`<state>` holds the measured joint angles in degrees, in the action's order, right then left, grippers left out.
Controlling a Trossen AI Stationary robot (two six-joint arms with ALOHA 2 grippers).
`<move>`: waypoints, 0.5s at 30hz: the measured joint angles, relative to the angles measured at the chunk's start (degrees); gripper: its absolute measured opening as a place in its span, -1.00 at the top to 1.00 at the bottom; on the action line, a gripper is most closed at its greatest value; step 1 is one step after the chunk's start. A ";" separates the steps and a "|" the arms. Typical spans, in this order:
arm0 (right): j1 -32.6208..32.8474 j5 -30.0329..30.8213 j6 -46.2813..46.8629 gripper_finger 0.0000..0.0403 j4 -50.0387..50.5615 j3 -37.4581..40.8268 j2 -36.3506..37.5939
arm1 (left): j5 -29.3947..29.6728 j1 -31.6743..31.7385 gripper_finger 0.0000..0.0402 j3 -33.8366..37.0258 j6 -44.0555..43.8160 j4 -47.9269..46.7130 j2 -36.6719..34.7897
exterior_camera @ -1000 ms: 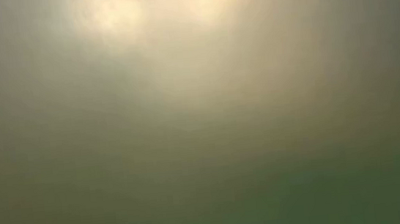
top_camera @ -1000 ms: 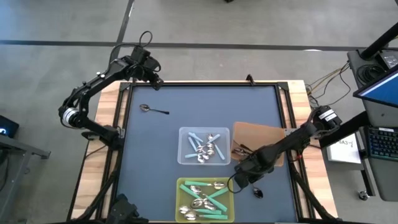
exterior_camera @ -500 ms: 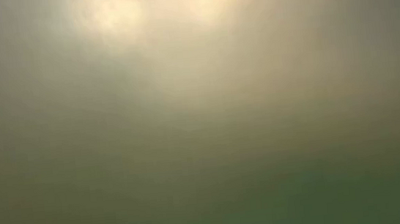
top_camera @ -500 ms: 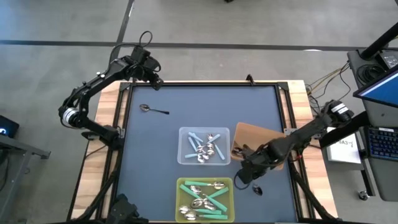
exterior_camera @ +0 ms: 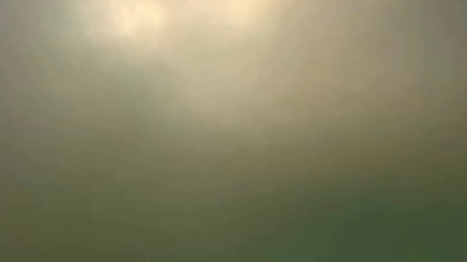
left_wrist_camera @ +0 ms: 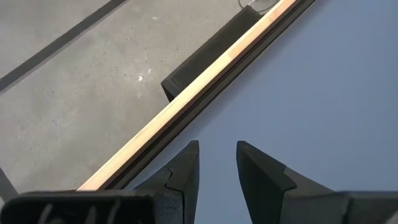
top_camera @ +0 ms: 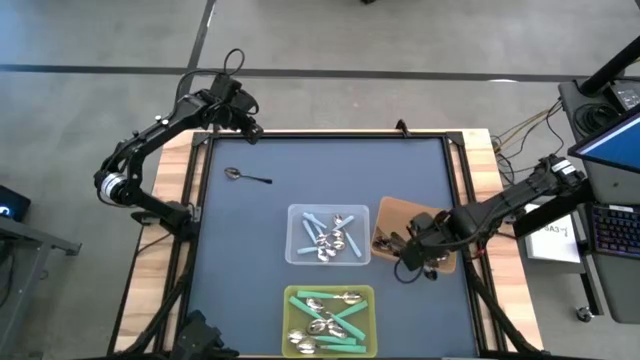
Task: Sort silverware by color (type)
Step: Put the black spoon into the orange bin
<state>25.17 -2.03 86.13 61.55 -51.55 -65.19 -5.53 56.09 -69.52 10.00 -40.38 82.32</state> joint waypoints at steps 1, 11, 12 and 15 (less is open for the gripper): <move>-0.48 1.22 -0.24 0.96 0.29 0.00 0.50 | -0.01 -0.02 0.56 0.00 0.00 0.05 0.00; -7.85 11.59 -4.96 0.96 6.36 0.00 1.29 | 0.02 -0.01 0.56 0.00 0.00 0.90 0.00; -8.73 12.03 -5.55 0.96 7.02 0.00 1.29 | 0.02 0.00 0.56 0.00 0.00 0.91 0.00; -11.19 12.80 -7.87 0.96 7.79 0.02 1.29 | 0.00 0.01 0.56 0.00 0.00 0.91 0.00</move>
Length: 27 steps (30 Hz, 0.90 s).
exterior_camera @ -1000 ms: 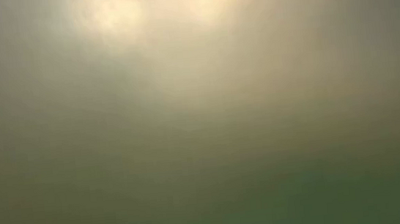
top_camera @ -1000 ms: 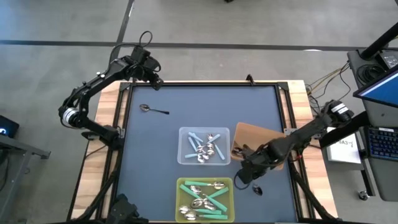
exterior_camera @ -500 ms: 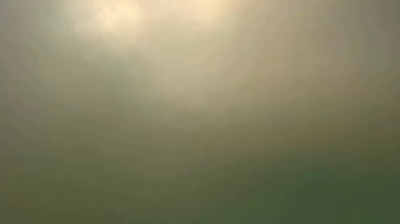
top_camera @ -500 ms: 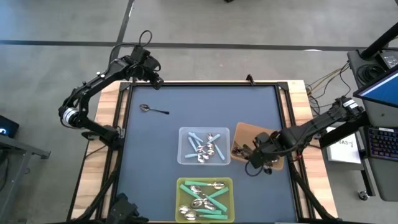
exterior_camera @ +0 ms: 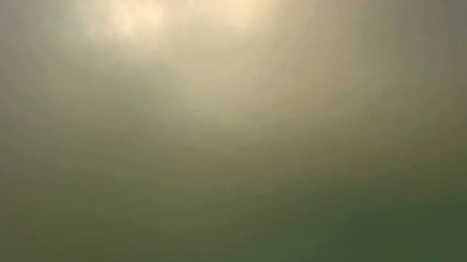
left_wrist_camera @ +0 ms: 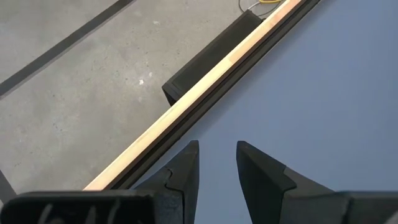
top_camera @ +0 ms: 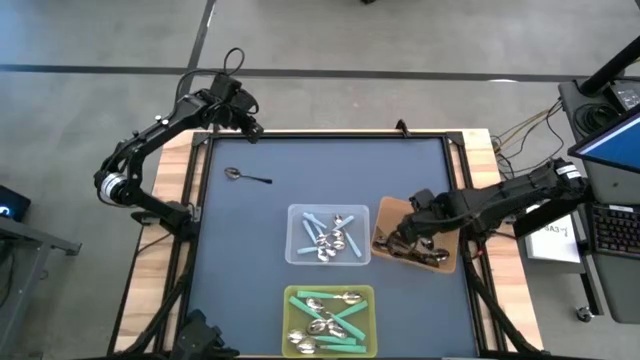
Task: Sort silverware by color (type)
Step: Put the black spoon into the orange bin
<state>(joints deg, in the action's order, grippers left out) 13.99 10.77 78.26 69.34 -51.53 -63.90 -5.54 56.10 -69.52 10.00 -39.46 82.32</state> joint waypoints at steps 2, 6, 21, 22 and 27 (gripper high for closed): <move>-1.54 0.37 -1.41 0.96 -0.10 0.00 0.00 | 0.02 -0.01 0.56 0.00 0.00 0.00 0.00; -4.06 2.22 -3.55 0.96 -0.01 0.00 -0.02 | 0.01 -0.02 0.56 0.00 0.00 0.00 0.00; -6.79 3.86 -2.44 0.80 0.77 0.09 -0.02 | 0.02 0.00 0.56 0.00 1.64 -0.83 0.00; -6.78 3.86 -2.41 0.77 0.73 0.10 -0.02 | 0.02 0.00 0.56 0.00 1.94 -0.83 0.00; -6.78 3.04 -2.23 0.59 0.44 0.11 -0.04 | 0.02 0.00 0.56 0.00 3.06 -0.91 0.00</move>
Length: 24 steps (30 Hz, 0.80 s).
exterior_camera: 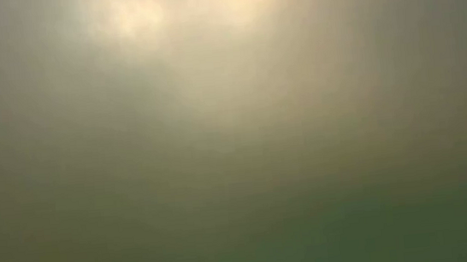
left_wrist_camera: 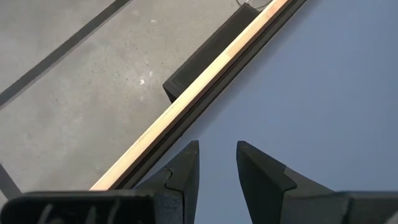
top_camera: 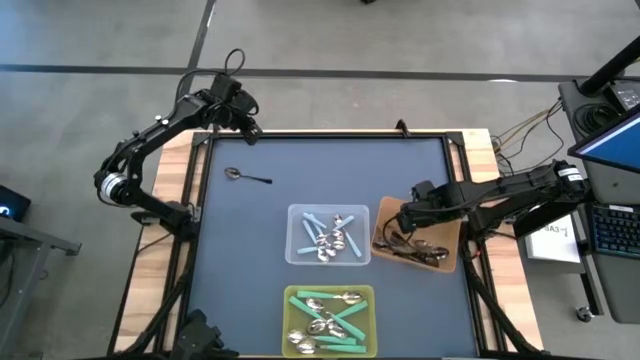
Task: Sort silverware by color (type)
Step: Put the black spoon into the orange bin
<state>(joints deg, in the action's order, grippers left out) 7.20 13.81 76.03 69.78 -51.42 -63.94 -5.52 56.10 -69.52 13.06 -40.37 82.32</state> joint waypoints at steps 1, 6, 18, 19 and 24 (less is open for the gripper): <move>0.00 -0.54 0.17 0.56 -0.04 0.00 0.00 | 0.02 0.00 0.56 0.00 0.31 -0.09 0.00; 0.02 -0.79 2.67 0.39 -0.11 0.00 0.00 | 2.18 0.00 0.56 0.28 3.80 -2.66 0.00; 0.00 -0.27 0.89 0.32 -0.13 0.09 0.00 | 9.46 1.80 0.56 9.47 5.27 -4.46 2.57; 0.00 -0.24 0.63 0.32 -0.15 0.09 -0.02 | 9.25 1.67 0.56 10.42 5.75 -4.51 3.36; 0.00 -0.24 -0.02 0.33 -0.16 0.09 -0.02 | 4.80 1.38 0.56 14.24 12.26 -5.58 6.76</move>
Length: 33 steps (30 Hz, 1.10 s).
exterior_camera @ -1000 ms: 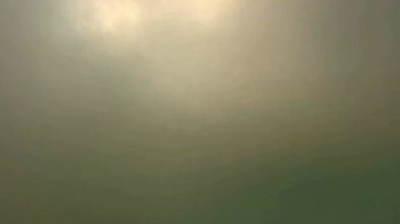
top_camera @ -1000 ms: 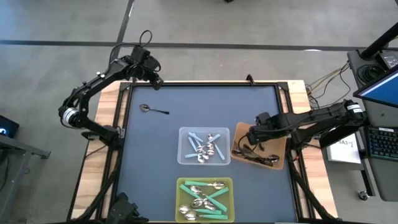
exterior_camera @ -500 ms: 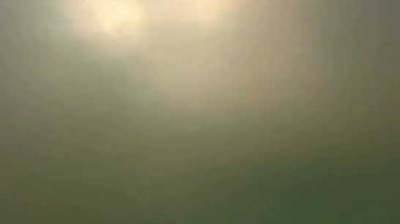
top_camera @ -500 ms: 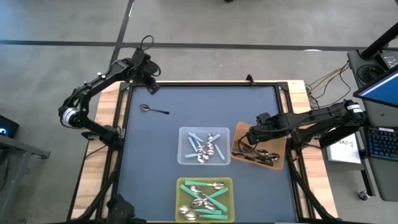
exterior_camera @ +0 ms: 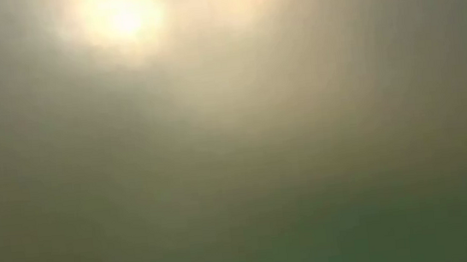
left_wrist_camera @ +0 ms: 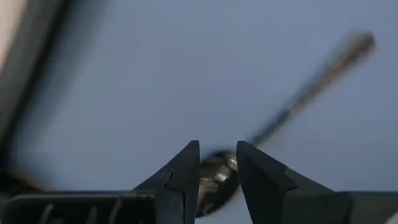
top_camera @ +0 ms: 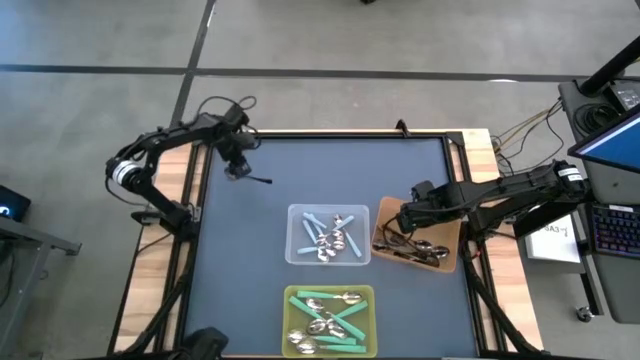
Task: Sort silverware by color (type)
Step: Put the black spoon into the orange bin
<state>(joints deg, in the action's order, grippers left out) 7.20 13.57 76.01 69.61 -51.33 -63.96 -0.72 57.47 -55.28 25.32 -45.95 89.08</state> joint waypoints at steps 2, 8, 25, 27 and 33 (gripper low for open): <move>0.00 0.01 0.00 0.32 -0.03 0.00 0.00 | -1.34 -0.04 0.56 0.69 1.09 -0.88 0.86; 0.00 0.01 -0.09 0.34 -0.03 0.01 0.00 | -5.76 -0.37 0.56 2.23 3.74 -0.81 2.81; 0.00 0.12 -2.66 0.35 -0.02 0.00 0.00 | -1.50 -7.89 0.56 2.83 12.92 1.73 4.39; 0.00 0.12 -2.78 0.34 -0.02 0.00 0.00 | -1.36 -7.94 0.56 2.92 15.24 3.77 4.40; 0.00 0.12 -2.85 0.35 -0.03 0.00 0.00 | 1.30 -7.89 0.56 2.81 19.21 7.97 4.57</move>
<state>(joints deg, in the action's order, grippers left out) 7.20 13.69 73.16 69.58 -51.33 -63.96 0.58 49.58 -52.47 44.53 -37.98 93.65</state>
